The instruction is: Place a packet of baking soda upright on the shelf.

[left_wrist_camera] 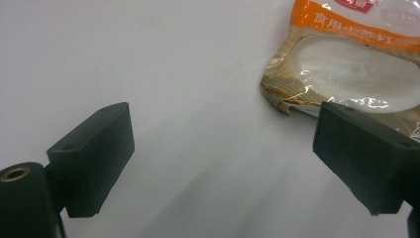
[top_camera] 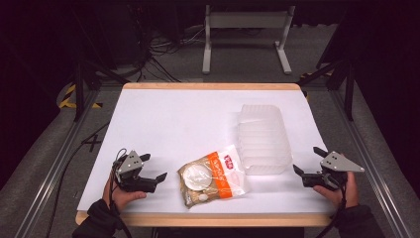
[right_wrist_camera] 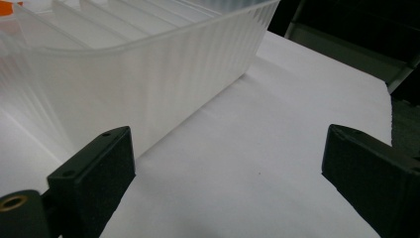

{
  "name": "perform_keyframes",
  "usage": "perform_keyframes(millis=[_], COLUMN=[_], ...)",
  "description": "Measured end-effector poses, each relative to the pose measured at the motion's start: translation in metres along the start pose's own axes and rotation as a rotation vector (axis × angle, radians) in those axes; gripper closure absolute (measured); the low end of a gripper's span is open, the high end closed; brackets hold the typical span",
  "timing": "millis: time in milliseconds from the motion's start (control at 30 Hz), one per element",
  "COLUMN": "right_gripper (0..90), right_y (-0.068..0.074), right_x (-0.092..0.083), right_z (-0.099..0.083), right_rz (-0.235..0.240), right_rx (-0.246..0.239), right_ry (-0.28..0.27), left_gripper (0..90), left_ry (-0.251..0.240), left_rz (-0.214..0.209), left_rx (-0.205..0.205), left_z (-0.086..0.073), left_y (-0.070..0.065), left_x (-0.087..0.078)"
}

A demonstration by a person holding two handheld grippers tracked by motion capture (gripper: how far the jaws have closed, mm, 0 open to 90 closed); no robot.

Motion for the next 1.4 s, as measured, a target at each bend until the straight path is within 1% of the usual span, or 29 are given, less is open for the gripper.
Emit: perform_keyframes(millis=[67, 133, 200, 267, 333, 367, 400, 433, 467, 500, 533, 567, 633, 667, 700, 733, 767, 800, 833, 867, 900, 967, 1000, 1067, 1100, 1167, 1233, 1300, 1400], right_gripper=[6.7, 7.4, 7.9, 7.9, 8.0, 8.1, 8.1, 8.1, 8.1, 8.2, 8.2, 8.2, 8.2, 8.3, 8.3, 8.2, 8.2, 8.1, 8.1, 8.1, 8.1, 8.0, 7.9, 7.9, 7.9, 8.0, 8.0, 8.0, 7.9], right_y=[-0.002, -0.006, -0.007, -0.007, -0.006, -0.005, -0.004, -0.003, -0.002, -0.001, 0.000, 0.001, 0.002, 0.003, 0.003, 0.003, 0.003, 0.002, 0.002, 0.002, 0.002, 0.003, 0.003, 0.004, 0.004, 0.004, 0.004, 0.004, 0.004], right_x=[0.001, 0.001, 0.001, 0.001, 0.002, 0.002, 0.002, 0.002, 0.002, 0.001, 0.000, -0.001, -0.001, -0.002, -0.002, -0.002, -0.002, -0.002, -0.002, -0.002, -0.002, 0.000, 0.000, 0.001, 0.001, 0.001, 0.001, 0.001, 0.002], right_z=[-0.005, -0.006, -0.006, -0.007, -0.007, -0.008, -0.009, -0.010, -0.011, -0.012, -0.012, -0.012, -0.013, -0.014, -0.014, -0.014, -0.014, -0.014, -0.014, -0.014, -0.015, -0.015, -0.016, -0.016, -0.016, -0.017, -0.017, -0.017, -0.017], right_rz=[0.004, -0.002, 0.001, -0.009, -0.006, -0.005, -0.003, -0.001, 0.001, 0.002, 0.003, 0.006, 0.006, 0.000, 0.000, -0.002, -0.007, -0.010, -0.010, -0.013, -0.013, -0.014, -0.014, -0.014, -0.013, -0.013, -0.011, -0.012, -0.012], right_rx=[0.009, 0.028, 0.045, 0.035, 0.038, 0.038, 0.033, 0.030, 0.030, 0.033, 0.032, 0.035, 0.032, 0.032, 0.032, 0.033, 0.034, 0.038, 0.038, 0.038, 0.037, 0.031, 0.027, 0.016, 0.014, 0.013, 0.014, 0.013, 0.009], right_ry=[0.016, 0.009, 0.000, 0.011, 0.012, 0.017, 0.024, 0.030, 0.034, 0.039, 0.038, 0.036, 0.040, 0.039, 0.039, 0.038, 0.037, 0.038, 0.038, 0.038, 0.041, 0.053, 0.059, 0.069, 0.069, 0.069, 0.067, 0.069, 0.073], left_gripper=[9.8, 10.1, 10.4, 10.6, 10.7, 10.9, 11.5, 13.2, 14.4, 14.5, 15.3, 15.8, 15.9, 17.3, 17.3, 17.3, 17.3, 15.7, 15.8, 15.8, 15.7, 15.3, 15.3, 14.6, 14.5, 14.3, 13.9, 13.9, 13.1], left_ry=[0.001, 0.006, 0.004, 0.014, 0.016, 0.016, 0.001, -0.010, -0.014, -0.015, -0.008, -0.004, 0.013, 0.023, 0.023, 0.027, 0.035, 0.039, 0.039, 0.044, 0.048, 0.044, 0.055, 0.065, 0.073, 0.073, 0.085, 0.089, 0.122], left_rz=[-0.013, -0.022, -0.035, -0.051, -0.070, -0.080, -0.099, -0.119, -0.140, -0.150, -0.182, -0.200, -0.223, -0.253, -0.253, -0.267, -0.287, -0.319, -0.319, -0.329, -0.354, -0.380, -0.403, -0.425, -0.435, -0.448, -0.455, -0.472, -0.465], left_rx=[-0.013, -0.026, -0.018, -0.010, 0.007, 0.006, -0.007, -0.007, -0.002, 0.004, 0.009, 0.009, 0.025, 0.027, 0.027, 0.040, 0.044, 0.058, 0.058, 0.070, 0.076, 0.092, 0.100, 0.122, 0.143, 0.149, 0.168, 0.172, 0.178], left_z=[-0.001, -0.003, -0.003, -0.003, -0.002, 0.001, 0.006, 0.010, 0.016, 0.019, 0.024, 0.027, 0.036, 0.042, 0.042, 0.048, 0.052, 0.061, 0.061, 0.066, 0.072, 0.082, 0.086, 0.093, 0.098, 0.104, 0.109, 0.114, 0.116], left_y=[0.000, -0.002, -0.003, -0.004, -0.004, -0.003, -0.002, -0.002, -0.001, -0.001, -0.002, -0.004, -0.005, -0.008, -0.008, -0.009, -0.010, -0.013, -0.013, -0.015, -0.018, -0.022, -0.026, -0.032, -0.035, -0.040, -0.045, -0.049, -0.051], left_x=[0.001, 0.001, 0.002, 0.004, 0.006, 0.008, 0.010, 0.012, 0.017, 0.020, 0.025, 0.029, 0.039, 0.046, 0.046, 0.052, 0.057, 0.067, 0.067, 0.072, 0.079, 0.089, 0.096, 0.105, 0.111, 0.118, 0.126, 0.134, 0.145])
Point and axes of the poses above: each handheld gripper's, and its own axes: x roughly forward along the jaws, z roughly out of its top, y roughly to its left, the point moved 8 cm from there along x, roughly forward along the jaws, and after that the axes turned 13 degrees about x, right-handed, at the moved point
